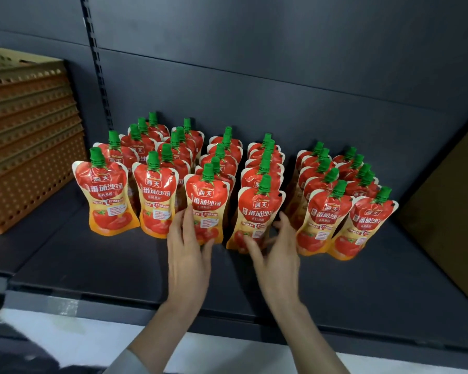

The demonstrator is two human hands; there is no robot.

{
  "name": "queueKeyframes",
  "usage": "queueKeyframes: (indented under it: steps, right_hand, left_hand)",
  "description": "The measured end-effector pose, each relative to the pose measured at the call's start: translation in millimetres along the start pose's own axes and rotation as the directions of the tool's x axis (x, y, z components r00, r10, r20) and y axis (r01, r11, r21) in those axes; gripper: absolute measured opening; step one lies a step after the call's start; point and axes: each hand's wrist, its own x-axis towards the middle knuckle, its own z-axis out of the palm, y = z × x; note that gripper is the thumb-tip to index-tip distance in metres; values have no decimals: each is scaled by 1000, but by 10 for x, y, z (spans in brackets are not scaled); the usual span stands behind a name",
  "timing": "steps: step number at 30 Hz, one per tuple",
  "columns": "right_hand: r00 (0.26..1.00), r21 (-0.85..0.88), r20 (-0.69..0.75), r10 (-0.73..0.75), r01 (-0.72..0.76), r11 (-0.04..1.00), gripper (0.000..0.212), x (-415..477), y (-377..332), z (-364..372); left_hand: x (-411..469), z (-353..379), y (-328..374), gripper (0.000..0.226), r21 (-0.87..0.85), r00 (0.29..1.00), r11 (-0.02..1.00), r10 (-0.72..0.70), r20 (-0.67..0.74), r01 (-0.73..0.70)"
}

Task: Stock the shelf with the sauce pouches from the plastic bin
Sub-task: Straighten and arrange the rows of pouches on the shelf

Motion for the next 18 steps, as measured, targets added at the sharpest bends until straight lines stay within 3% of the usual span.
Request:
queueKeyframes:
  steps: [3,10,18]
  right_hand:
    - [998,-28,50,41,-40,999,80,12,50,155]
    - [998,-77,17,68,-66,995,55,88,120,278]
    - [1000,-83,-12,-10,9,996,65,12,175,107]
  left_hand:
    - [51,41,-27,80,33,999,999,-28,22,27]
    - [113,114,-62,85,75,998,996,-53,31,50]
    - [50,46,68,77,14,999,1000,6,-39,-6]
